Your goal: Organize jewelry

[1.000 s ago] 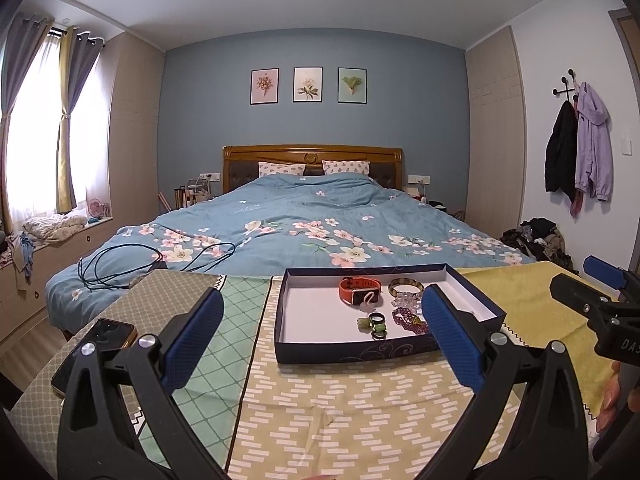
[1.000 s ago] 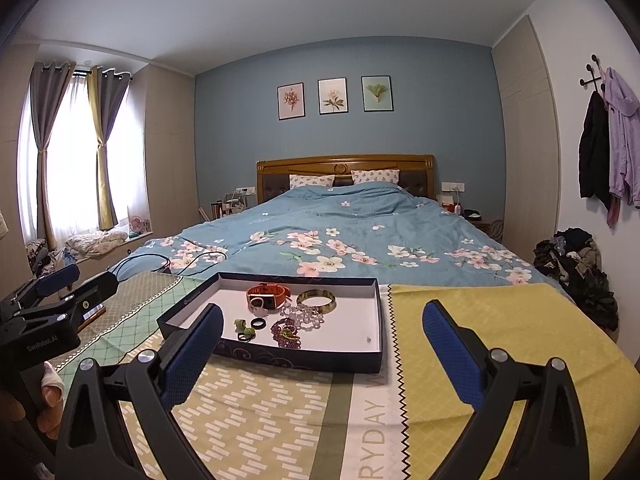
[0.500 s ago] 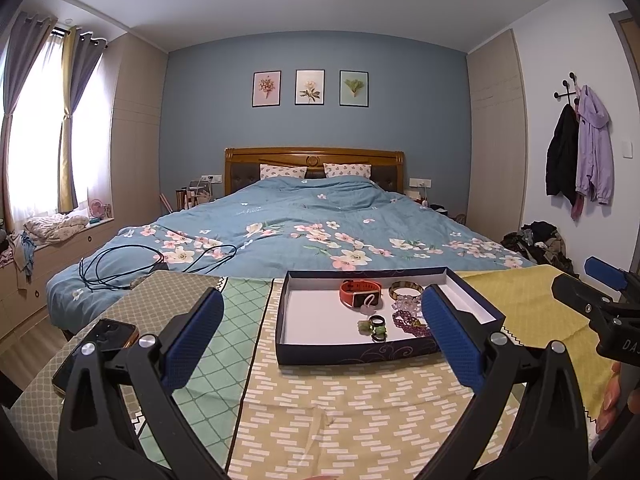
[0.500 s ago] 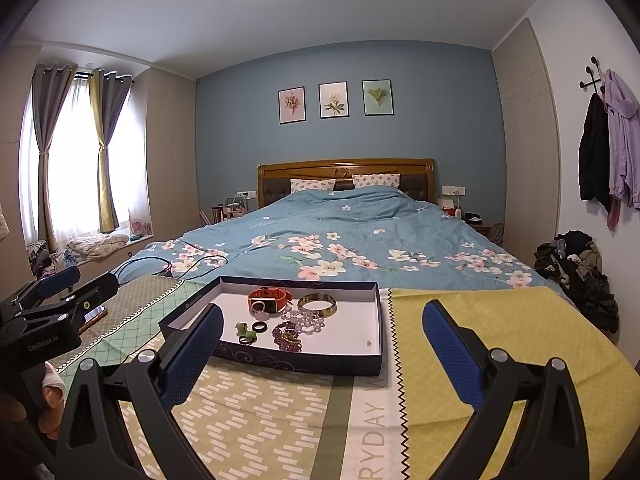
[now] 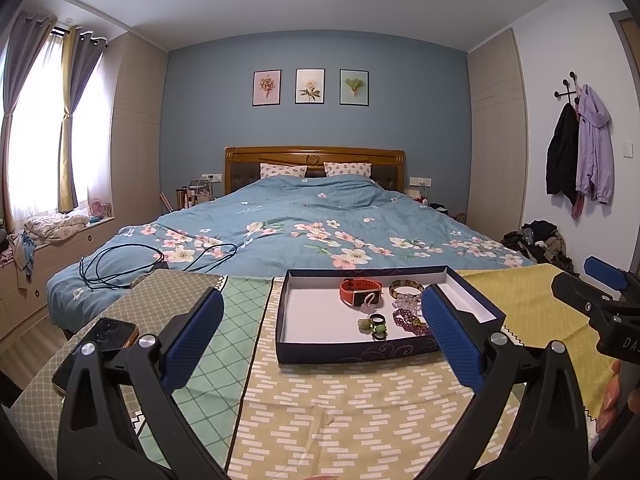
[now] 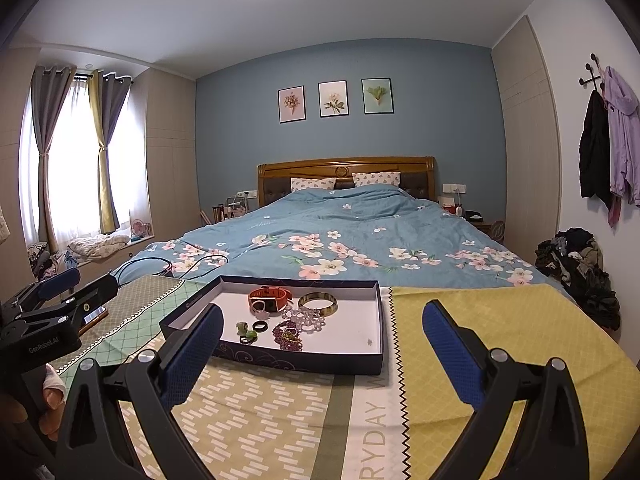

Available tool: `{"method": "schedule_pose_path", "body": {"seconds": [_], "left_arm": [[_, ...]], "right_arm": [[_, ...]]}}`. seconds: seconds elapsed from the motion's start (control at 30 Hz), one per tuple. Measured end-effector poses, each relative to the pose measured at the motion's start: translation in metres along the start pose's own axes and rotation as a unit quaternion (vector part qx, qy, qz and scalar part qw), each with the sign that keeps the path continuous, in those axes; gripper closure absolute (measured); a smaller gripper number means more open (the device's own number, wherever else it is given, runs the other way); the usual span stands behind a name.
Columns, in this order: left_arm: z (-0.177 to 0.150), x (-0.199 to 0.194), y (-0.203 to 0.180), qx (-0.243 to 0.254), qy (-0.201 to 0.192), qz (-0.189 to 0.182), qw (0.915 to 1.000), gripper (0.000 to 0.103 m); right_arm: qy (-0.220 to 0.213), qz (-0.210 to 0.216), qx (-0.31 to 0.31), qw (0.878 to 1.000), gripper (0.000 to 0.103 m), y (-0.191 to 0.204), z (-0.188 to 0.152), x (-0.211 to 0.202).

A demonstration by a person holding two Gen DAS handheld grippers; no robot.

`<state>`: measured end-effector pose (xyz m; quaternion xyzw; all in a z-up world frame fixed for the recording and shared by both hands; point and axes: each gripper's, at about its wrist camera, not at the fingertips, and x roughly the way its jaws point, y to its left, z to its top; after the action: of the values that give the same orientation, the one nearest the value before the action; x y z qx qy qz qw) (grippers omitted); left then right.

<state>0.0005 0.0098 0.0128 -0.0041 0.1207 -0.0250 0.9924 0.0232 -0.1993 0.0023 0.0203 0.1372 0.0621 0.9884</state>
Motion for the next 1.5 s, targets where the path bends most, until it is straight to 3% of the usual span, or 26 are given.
{"method": "schedule_pose_path", "body": {"seconds": [1.5], "left_arm": [[0.0012,-0.0001,0.001,-0.002,-0.006,0.004,1.0,0.006]], "right_arm": [[0.001,0.005,0.004,1.0,0.007,0.0019,-0.0004,0.0037]]}}
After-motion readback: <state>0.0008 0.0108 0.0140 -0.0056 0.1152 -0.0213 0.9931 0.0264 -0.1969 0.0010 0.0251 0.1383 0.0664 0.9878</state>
